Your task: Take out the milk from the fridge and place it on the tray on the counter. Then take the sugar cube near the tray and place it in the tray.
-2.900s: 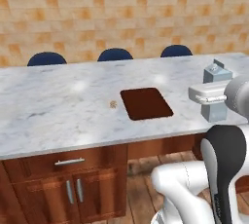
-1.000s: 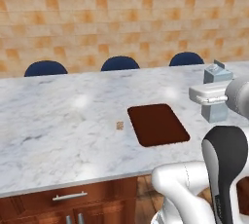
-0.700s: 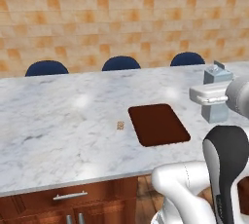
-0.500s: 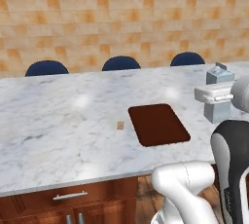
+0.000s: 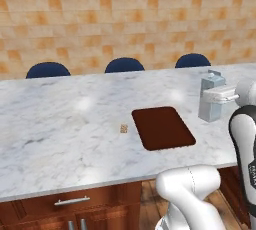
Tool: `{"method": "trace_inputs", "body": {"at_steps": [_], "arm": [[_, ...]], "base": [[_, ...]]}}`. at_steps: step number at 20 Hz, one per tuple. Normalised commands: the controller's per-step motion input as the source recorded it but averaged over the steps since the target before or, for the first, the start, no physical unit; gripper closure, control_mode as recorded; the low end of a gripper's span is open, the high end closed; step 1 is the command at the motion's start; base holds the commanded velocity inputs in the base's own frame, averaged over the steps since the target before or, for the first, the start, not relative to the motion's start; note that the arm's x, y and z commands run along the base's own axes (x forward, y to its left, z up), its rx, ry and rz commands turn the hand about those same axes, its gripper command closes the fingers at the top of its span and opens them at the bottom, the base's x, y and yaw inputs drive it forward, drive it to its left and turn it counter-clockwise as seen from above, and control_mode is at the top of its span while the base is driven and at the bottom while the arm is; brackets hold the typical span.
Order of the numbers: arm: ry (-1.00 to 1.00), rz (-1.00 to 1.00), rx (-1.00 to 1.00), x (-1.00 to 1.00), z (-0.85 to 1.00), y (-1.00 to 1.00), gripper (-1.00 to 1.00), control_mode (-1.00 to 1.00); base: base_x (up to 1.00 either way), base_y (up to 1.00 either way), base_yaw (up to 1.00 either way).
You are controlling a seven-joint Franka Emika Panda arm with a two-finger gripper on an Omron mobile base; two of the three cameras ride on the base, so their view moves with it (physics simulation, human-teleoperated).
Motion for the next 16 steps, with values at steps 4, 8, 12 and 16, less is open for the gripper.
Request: {"method": "trace_inputs", "body": {"at_steps": [4, 8, 12, 16], "arm": [[-0.02, 0.25, 0.03, 0.99, -0.63, -0.06, 1.00, -1.00], [0.13, 0.19, 0.00, 1.00, -0.45, 0.00, 1.00, -1.00], [0.15, 0.12, 0.00, 0.78, -0.31, 0.01, 1.00, -1.00], [0.04, 0.26, 0.00, 0.46, -0.46, -0.12, 1.00, -1.00]], "base": [[0.00, 0.00, 0.00], [0.00, 0.00, 0.00], [0.00, 0.00, 0.00], [0.00, 0.00, 0.00]]}}
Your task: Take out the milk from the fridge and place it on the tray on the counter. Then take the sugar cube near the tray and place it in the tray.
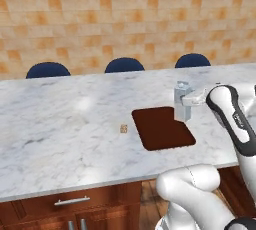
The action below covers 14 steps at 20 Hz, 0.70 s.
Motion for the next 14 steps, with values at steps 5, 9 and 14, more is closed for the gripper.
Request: {"method": "trace_inputs", "body": {"at_steps": [5, 9, 14], "arm": [[0.00, 0.25, -0.01, 0.30, -0.47, -0.10, 1.00, -1.00], [0.00, 0.19, 0.00, 0.38, -0.18, -0.15, 1.00, -1.00], [0.00, 0.15, 0.01, 0.34, -0.35, -0.21, 1.00, -1.00]], "base": [[0.00, 0.00, 0.00], [0.00, 0.00, 0.00], [0.00, 0.00, 0.00]]}}
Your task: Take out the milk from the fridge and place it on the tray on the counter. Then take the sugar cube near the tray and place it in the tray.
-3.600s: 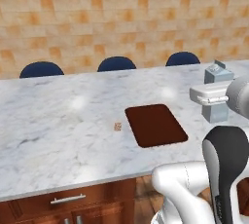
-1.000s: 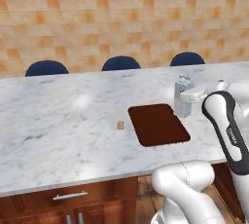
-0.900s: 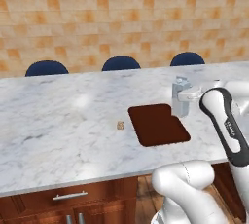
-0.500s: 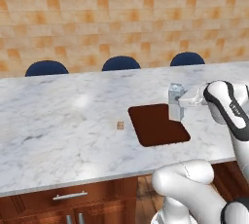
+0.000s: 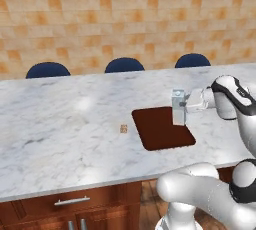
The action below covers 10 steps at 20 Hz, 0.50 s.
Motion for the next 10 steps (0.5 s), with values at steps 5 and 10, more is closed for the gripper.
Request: {"method": "trace_inputs", "body": {"at_steps": [5, 10], "arm": [[0.00, 0.09, 0.00, 0.39, -0.46, -0.05, 1.00, -1.00], [-0.02, 0.10, 0.01, 0.39, -0.43, 0.00, 1.00, -1.00]], "base": [[0.00, 0.00, 0.00], [0.00, 0.00, 0.00]]}}
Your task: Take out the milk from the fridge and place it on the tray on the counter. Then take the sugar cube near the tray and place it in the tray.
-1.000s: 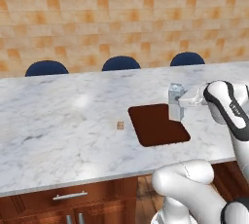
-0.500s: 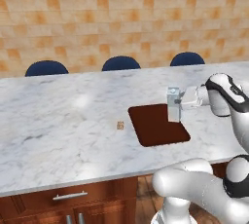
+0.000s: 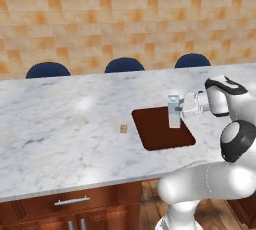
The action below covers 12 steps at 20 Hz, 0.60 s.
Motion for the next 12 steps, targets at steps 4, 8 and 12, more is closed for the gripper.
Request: {"method": "trace_inputs", "body": {"at_steps": [4, 8, 12], "arm": [[-0.03, 0.09, 0.02, 0.33, -0.29, -0.05, 1.00, -1.00], [-0.01, 0.06, 0.02, 0.28, -0.32, -0.02, 1.00, -1.00], [-0.02, 0.06, 0.04, 0.21, -0.35, -0.03, 1.00, -1.00]], "base": [[0.00, 0.00, 0.00], [0.00, 0.00, 0.00], [0.00, 0.00, 0.00]]}}
